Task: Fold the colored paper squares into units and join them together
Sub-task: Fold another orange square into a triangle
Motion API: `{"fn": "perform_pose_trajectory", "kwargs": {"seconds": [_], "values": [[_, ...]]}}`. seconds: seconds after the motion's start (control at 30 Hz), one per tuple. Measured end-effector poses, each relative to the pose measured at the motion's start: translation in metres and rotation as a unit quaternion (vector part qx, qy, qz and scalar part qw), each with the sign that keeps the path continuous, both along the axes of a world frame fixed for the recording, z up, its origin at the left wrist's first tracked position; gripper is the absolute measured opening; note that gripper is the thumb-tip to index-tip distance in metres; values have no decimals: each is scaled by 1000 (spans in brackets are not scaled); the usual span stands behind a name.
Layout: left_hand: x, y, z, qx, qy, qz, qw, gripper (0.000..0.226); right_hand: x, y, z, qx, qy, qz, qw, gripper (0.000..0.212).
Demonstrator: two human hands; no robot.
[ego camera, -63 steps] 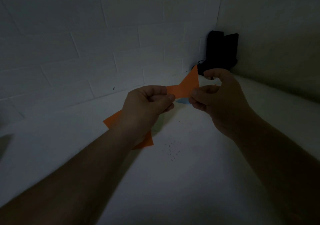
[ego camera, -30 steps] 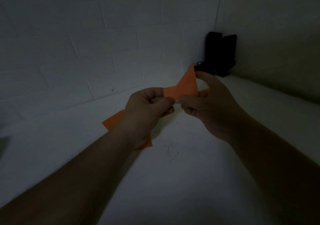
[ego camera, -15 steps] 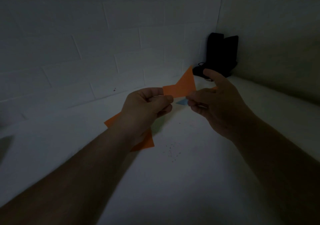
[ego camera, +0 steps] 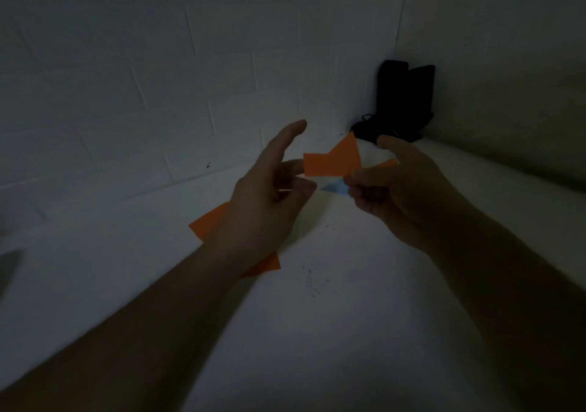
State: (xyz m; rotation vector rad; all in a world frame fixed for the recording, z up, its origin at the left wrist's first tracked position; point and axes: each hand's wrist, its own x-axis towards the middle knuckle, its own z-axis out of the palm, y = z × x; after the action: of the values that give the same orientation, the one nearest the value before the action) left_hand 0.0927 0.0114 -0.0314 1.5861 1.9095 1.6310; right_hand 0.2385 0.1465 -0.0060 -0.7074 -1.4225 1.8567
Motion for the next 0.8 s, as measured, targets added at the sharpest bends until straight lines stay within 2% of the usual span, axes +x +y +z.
{"fn": "perform_pose_trajectory", "kwargs": {"seconds": [0.07,0.13,0.23,0.47,0.6,0.7,0.8], "values": [[0,1,-2,9,58,3,998,62,1,-1,-1,-23,-6,31,999,83],[0,3,-3,44,87,6,995,38,1,-2,-2,-30,-20,59,998,78],[-1,5,-5,83,86,4,993,22,2,-4,-2,-29,-37,95,994,59],[0,4,-1,40,-53,15,998,12,5,-3,0,95,-61,117,987,15],[1,4,1,37,-133,-13,990,19,6,-3,-3,179,-84,87,976,9],[4,4,3,42,-217,-34,975,26,3,-4,-5,190,-106,53,974,6],[6,5,4,39,-275,-55,959,30,1,-4,-6,197,-108,33,974,12]]}}
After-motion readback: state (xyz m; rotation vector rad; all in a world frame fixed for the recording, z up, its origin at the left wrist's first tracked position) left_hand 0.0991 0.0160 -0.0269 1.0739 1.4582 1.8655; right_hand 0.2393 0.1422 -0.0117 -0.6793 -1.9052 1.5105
